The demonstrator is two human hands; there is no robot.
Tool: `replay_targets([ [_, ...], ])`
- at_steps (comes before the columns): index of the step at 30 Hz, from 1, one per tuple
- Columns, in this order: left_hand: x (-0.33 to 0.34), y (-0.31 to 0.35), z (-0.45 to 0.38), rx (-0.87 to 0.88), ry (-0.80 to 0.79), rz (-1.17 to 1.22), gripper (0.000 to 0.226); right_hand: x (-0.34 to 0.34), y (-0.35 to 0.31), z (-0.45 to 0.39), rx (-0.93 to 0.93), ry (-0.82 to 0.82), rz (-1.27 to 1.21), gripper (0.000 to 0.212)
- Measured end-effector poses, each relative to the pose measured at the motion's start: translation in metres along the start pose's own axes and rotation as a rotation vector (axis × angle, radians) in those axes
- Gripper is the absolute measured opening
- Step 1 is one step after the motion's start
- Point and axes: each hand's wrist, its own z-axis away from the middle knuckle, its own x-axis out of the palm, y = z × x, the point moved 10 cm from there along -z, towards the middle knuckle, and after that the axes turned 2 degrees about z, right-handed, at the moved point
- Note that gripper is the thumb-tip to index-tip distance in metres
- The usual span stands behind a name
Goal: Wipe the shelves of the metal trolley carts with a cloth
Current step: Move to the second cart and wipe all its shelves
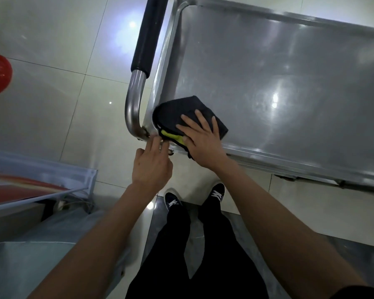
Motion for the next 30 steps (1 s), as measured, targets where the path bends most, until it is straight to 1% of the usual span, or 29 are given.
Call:
replay_targets([
  [5,0.0,0.002,-0.003,-0.018,-0.071,-0.008,0.051,-0.014,0.061,0.048,0.186,0.041,0.019,0.048],
  [8,0.0,0.004,-0.003,-0.032,-0.082,0.012,0.047,-0.023,0.085,0.066,0.26,0.026,0.03,0.049],
  [10,-0.005,0.006,-0.008,-0.034,-0.066,0.008,0.041,-0.027,0.094,0.073,0.276,-0.005,0.049,0.049],
  [13,-0.02,0.026,-0.022,0.045,-0.013,0.012,0.036,-0.033,0.107,0.078,0.315,-0.023,0.091,0.051],
  [17,-0.037,0.08,-0.058,0.178,-0.017,0.016,0.034,-0.044,0.138,0.082,0.463,-0.008,0.098,0.052],
  [20,-0.043,0.119,-0.097,0.229,-0.056,-0.021,0.038,-0.058,0.16,0.071,0.503,0.018,0.086,0.052],
  [22,-0.046,0.139,-0.124,0.23,-0.06,-0.048,0.039,-0.068,0.177,0.058,0.506,0.033,0.082,0.052],
  [26,-0.045,0.168,-0.169,0.195,-0.095,-0.085,0.036,-0.095,0.221,0.018,0.503,0.053,0.071,0.052],
  [28,-0.043,0.174,-0.18,0.171,-0.099,-0.098,0.035,-0.111,0.247,-0.007,0.517,0.068,0.06,0.051],
  [30,-0.041,0.173,-0.183,0.135,-0.093,-0.061,0.034,-0.126,0.271,-0.035,0.511,0.074,0.056,0.051],
])
